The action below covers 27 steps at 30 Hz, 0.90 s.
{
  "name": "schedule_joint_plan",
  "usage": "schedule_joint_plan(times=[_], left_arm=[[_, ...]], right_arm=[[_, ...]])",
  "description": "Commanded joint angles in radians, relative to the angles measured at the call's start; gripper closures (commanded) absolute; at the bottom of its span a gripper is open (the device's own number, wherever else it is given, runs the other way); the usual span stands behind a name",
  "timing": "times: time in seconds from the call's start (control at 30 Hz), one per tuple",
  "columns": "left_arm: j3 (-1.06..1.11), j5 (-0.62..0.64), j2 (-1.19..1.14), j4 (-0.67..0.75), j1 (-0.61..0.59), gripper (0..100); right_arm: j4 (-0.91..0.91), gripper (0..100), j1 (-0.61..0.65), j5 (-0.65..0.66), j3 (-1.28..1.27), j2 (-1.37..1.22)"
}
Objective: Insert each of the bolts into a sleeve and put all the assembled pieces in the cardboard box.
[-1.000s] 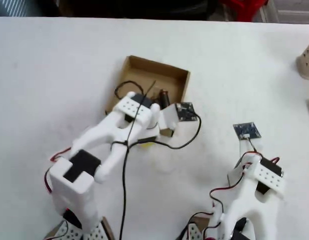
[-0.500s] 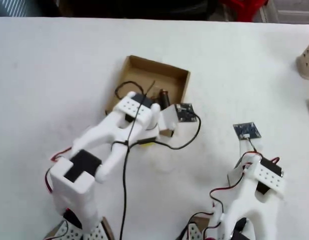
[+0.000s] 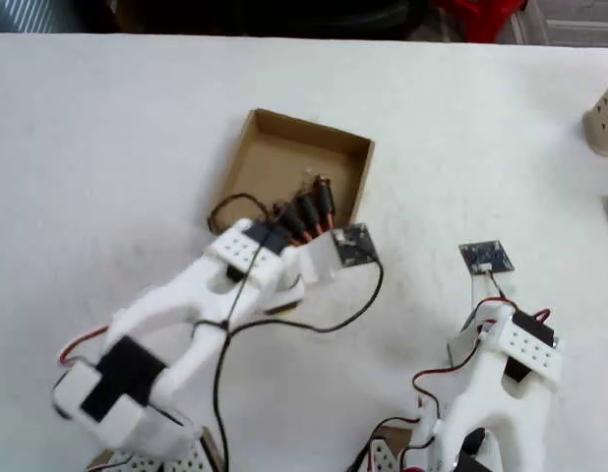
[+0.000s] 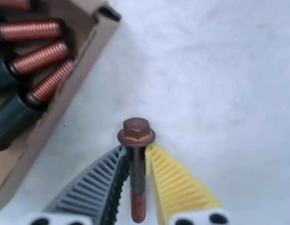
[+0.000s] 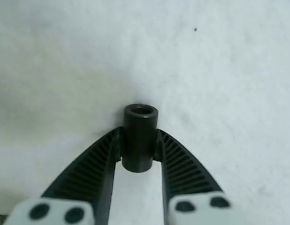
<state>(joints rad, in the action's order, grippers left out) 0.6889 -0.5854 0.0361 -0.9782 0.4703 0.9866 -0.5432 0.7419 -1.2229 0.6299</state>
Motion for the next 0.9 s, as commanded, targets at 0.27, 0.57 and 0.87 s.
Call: schedule_joint_plan(times=[0.27,0.57,0.87], left_arm=[[0.238,0.207,0.366,0.066,-0.271,98],[0.428,0.207,0.628,0.066,-0.398,98],[0.617,0.204,0.917,0.058,-0.437,98]], right_arm=[[0.171,98.1,0.173,-0.092,-0.021,0.352],[0.148,98.1,0.498,-0.272,-0.02,0.44],[0.041,98.1,0.814,-0.462,-0.015,0.447]])
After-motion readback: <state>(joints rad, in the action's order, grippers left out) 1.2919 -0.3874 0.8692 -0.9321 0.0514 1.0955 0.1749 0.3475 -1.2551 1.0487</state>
